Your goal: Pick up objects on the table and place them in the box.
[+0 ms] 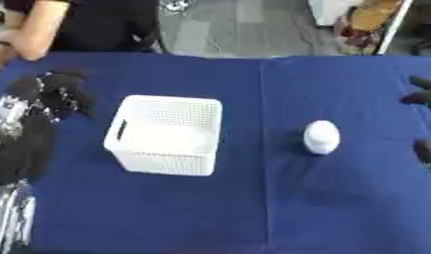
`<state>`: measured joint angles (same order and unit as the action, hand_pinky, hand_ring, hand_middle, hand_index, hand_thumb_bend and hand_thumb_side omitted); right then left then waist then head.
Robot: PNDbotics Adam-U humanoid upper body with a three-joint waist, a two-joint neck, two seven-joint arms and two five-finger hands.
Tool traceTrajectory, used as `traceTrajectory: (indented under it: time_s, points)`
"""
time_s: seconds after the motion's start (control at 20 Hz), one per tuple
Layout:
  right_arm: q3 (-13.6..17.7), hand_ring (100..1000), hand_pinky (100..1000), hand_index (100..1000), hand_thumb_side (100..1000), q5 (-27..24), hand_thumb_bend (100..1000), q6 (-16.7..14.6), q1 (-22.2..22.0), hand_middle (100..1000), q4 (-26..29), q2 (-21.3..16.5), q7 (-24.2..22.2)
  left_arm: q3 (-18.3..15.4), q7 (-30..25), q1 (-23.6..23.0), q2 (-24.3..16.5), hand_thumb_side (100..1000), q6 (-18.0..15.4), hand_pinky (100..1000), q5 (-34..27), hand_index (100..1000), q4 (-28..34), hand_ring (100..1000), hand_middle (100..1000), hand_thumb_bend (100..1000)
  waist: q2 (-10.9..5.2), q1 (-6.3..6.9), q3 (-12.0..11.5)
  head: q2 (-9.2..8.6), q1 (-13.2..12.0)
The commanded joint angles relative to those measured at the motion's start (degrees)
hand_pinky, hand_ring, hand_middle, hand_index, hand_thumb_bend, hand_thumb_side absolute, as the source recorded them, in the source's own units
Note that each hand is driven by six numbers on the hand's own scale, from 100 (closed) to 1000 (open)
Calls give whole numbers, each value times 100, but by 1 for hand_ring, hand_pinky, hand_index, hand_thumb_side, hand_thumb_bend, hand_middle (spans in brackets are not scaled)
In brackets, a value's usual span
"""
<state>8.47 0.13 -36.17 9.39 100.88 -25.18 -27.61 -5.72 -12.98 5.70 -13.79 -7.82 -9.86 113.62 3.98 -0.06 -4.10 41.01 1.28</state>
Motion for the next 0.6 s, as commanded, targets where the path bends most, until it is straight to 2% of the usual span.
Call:
traceTrajectory:
  time_s: [0.05, 0.6]
  points:
    - [72, 985, 858, 869, 467, -36, 262, -364, 21, 653, 111, -76, -393, -27, 10, 49, -52, 965, -4, 474, 5, 705, 97, 560, 728, 122, -49, 11, 8, -47, -20]
    - [78, 977, 859, 872, 470, -33, 259, -364, 16, 656, 96, -77, -388, -27, 10, 51, -50, 965, -2, 474, 6, 704, 97, 561, 728, 122, -48, 4, 1, -48, -28]
